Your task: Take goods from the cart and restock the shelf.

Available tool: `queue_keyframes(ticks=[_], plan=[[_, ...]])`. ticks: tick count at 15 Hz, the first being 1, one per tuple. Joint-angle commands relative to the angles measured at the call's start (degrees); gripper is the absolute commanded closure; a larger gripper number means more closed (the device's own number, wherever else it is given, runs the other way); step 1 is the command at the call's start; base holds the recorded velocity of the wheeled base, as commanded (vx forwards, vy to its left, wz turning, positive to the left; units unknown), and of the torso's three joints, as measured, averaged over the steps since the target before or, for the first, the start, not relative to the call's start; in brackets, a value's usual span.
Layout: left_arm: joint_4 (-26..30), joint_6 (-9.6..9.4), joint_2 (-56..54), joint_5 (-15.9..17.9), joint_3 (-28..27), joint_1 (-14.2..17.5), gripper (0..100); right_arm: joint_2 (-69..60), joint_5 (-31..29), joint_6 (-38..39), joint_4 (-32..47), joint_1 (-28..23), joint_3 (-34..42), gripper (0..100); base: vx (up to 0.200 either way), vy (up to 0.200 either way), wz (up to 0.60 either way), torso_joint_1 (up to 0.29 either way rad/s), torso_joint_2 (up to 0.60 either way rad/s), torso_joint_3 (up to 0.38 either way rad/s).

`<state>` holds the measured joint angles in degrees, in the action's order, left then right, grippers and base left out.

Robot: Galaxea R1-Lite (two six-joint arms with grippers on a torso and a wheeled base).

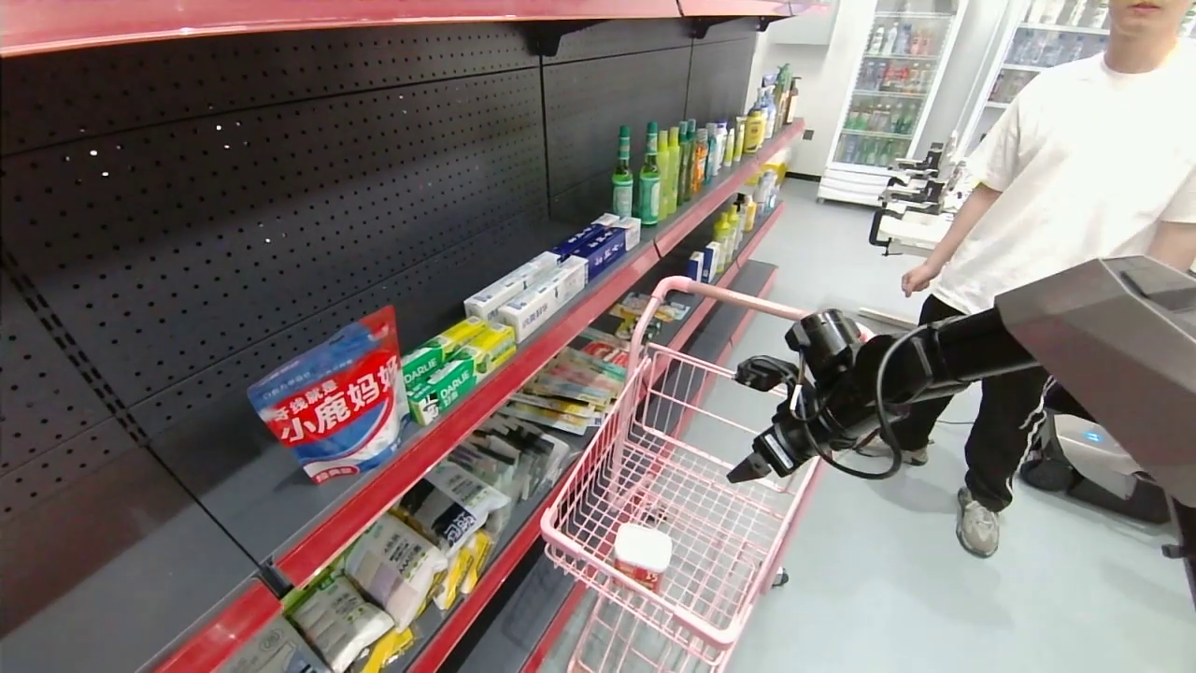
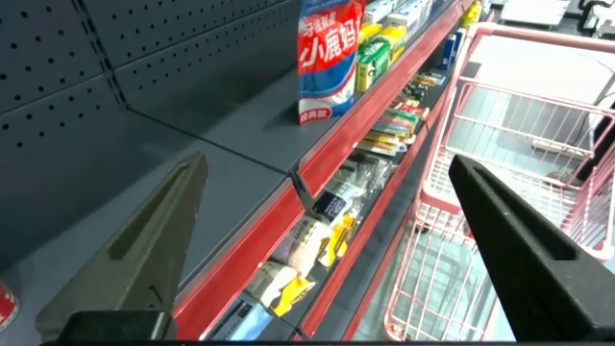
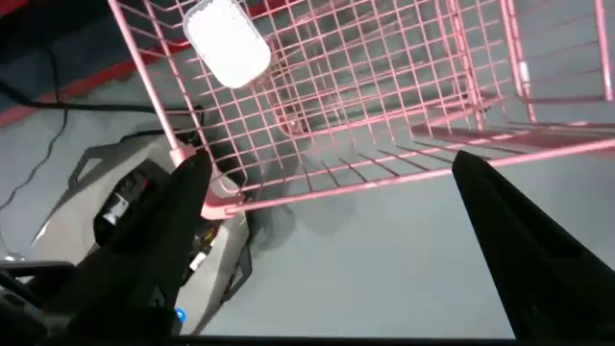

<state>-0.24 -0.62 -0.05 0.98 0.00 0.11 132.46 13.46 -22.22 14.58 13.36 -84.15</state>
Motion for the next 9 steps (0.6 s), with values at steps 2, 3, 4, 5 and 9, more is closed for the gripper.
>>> queue_keyframes(ticks=[2, 3, 4, 5, 9], plan=[[0.0, 0.09, 0.0, 0.0, 0.0, 0.1, 0, 4.3, 0.3, -0.8, 0.0, 0.7, -1.9, 0, 0.000, 0.000, 0.00, -0.095, 0.22, 0.122], [0.0, 0.09, 0.0, 0.0, 0.0, 0.0, 0, 5.3, 0.4, -1.5, 0.0, 1.1, -2.3, 0, 0.000, 0.000, 0.00, -0.105, 0.23, 0.129], [0.0, 0.09, 0.0, 0.0, 0.0, 0.0, 0, 5.3, 0.4, -1.5, 0.0, 1.1, -2.3, 0, 0.000, 0.000, 0.00, -0.095, 0.22, 0.115], [0.1, 0.09, 0.0, 0.0, 0.0, 0.0, 0, 6.8, 1.4, -3.5, 0.0, 1.8, -2.9, 0, 0.000, 0.000, 0.00, -0.105, 0.26, 0.144], [0.1, 0.09, 0.0, 0.0, 0.0, 0.0, 0, 10.0, 1.9, -4.7, 0.1, 3.7, -6.8, 0, 0.000, 0.000, 0.00, -0.138, 0.31, 0.171]])
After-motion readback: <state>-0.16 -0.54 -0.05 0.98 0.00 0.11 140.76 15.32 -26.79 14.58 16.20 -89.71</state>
